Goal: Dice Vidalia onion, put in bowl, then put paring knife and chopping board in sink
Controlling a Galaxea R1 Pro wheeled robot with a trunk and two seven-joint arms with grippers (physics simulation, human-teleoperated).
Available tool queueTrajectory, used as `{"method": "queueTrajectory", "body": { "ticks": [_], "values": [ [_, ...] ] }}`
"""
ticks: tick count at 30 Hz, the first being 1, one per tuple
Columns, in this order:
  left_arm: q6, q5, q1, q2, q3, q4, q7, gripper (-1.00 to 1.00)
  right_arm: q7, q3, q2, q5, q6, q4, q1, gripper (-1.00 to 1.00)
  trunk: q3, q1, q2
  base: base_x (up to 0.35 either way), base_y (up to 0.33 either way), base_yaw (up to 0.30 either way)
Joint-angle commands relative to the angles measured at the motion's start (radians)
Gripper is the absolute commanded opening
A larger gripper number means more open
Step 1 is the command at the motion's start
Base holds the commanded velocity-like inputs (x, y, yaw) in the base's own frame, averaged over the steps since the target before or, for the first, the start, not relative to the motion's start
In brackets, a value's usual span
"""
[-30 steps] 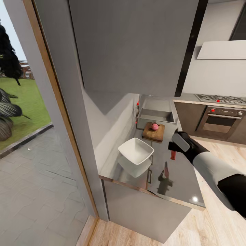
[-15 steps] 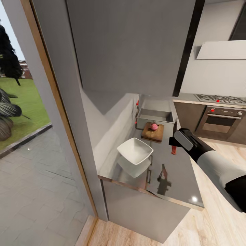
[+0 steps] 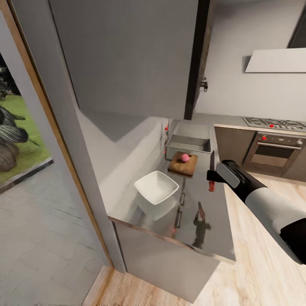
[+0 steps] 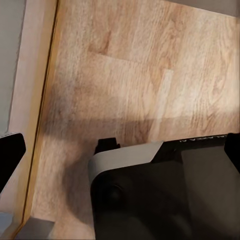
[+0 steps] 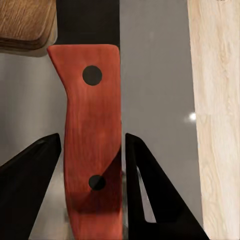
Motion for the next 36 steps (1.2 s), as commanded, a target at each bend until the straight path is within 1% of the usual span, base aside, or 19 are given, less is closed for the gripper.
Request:
{"method": "queueTrajectory", "body": {
  "ticks": [1, 3, 4, 6, 12, 23, 27, 33, 34, 35, 36],
  "values": [
    [-0.008, 0.006, -0.002, -0.001, -0.008, 0.005, 0.001, 1.0, -0.007, 0.012, -0.002, -0.01, 0.001, -0.003, -0.001, -1.0, -0.003, 0.0, -0.002, 0.0, -0.285, 0.169],
    [-0.008, 0.006, -0.002, -0.001, -0.009, 0.005, 0.001, 1.0, -0.003, 0.025, -0.002, -0.011, 0.001, -0.003, -0.001, -1.0, -0.005, 0.0, -0.002, 0.0, -0.288, 0.173],
    [-0.008, 0.006, -0.002, -0.001, -0.009, 0.005, 0.001, 1.0, 0.013, 0.036, -0.003, -0.01, 0.001, -0.003, -0.001, -1.0, -0.006, 0.0, -0.002, 0.0, -0.291, 0.176],
    [-0.008, 0.006, -0.002, -0.001, -0.009, 0.005, 0.001, 1.0, 0.023, 0.038, -0.003, -0.01, 0.001, -0.003, -0.001, -1.0, -0.009, 0.0, -0.002, -0.003, -0.294, 0.176],
    [-0.008, 0.007, -0.002, -0.002, -0.008, 0.005, 0.001, 1.0, 0.031, 0.04, -0.003, -0.01, 0.001, -0.003, -0.002, -1.0, -0.015, 0.0, -0.002, -0.106, -0.294, 0.177],
    [-0.008, 0.007, -0.002, -0.002, -0.008, 0.005, 0.001, 1.0, 0.031, 0.04, -0.003, -0.01, 0.001, -0.003, -0.002, -1.0, -0.028, 0.0, -0.002, -0.247, -0.24, 0.177],
    [-0.008, 0.007, -0.002, -0.002, -0.008, 0.005, 0.001, 1.0, 0.032, 0.04, -0.004, -0.01, 0.0, -0.002, -0.001, -1.0, -0.029, 0.0, -0.002, -0.253, -0.236, 0.074],
    [-0.005, 0.006, -0.002, 0.001, -0.009, 0.005, 0.0, 1.0, 0.034, 0.04, -0.017, -0.01, -0.004, -0.001, -0.001, -1.0, -0.03, 0.0, -0.002, -0.167, -0.154, 0.008],
    [-0.004, 0.005, -0.002, 0.005, -0.01, 0.005, 0.0, 1.0, 0.035, 0.041, -0.018, -0.01, -0.004, -0.001, -0.001, -1.0, -0.03, 0.0, -0.002, -0.038, -0.035, 0.001],
    [-0.005, 0.005, -0.002, 0.026, -0.01, 0.004, 0.0, 1.0, 0.035, 0.041, -0.018, -0.01, -0.005, -0.001, -0.001, -1.0, -0.03, 0.0, -0.002, -0.015, -0.014, 0.0],
    [-0.005, 0.004, -0.002, 0.032, -0.01, 0.005, 0.0, 1.0, 0.035, 0.041, -0.018, -0.01, -0.005, -0.001, -0.001, -1.0, -0.03, 0.0, -0.002, -0.01, -0.009, 0.0]
  ]
}}
